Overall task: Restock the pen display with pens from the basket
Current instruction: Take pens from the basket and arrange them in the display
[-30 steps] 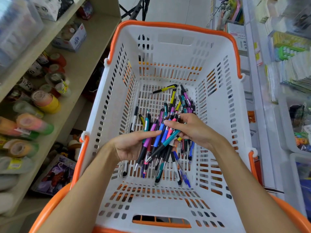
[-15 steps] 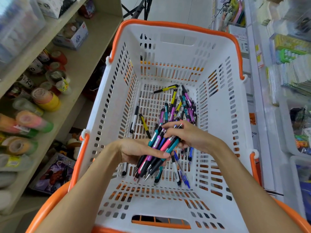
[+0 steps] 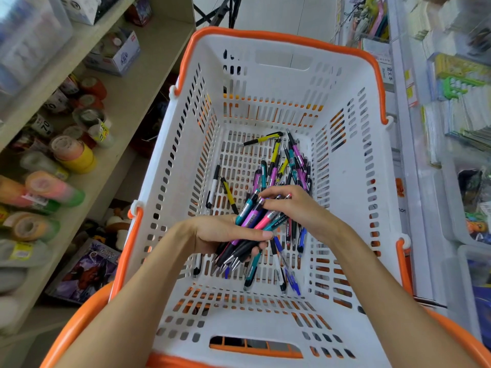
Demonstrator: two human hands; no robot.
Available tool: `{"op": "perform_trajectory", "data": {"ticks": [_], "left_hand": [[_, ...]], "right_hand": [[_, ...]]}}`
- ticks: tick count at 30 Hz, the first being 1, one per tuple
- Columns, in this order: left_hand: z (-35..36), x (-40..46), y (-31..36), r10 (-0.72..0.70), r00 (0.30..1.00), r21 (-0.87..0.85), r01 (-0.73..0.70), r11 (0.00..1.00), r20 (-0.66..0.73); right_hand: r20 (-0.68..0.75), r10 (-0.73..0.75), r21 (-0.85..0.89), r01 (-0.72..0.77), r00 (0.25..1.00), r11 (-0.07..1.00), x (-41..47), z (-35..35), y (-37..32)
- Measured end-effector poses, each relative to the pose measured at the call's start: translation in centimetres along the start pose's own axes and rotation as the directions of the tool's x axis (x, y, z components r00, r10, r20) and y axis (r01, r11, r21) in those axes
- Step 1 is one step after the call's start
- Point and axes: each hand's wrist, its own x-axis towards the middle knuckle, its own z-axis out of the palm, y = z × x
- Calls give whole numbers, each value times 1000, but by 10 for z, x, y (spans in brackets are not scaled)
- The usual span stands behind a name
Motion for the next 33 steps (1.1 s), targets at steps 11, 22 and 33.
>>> {"op": "perform_trajectory", "data": {"ticks": [11, 22, 33], "left_hand": [[-5, 1, -3, 69, 998, -27, -69, 997, -4], [-9, 6, 0, 200, 920, -437, -341, 832, -338], [-11, 2, 4, 258, 750, -470, -603, 645, -609]], "right_hand": [[-369, -86, 171, 158, 926, 973, 3, -14, -1], [-504, 77, 624, 301, 860, 721, -2, -24, -5], [-200, -34, 316, 97, 979, 944, -5, 10, 2]]}}
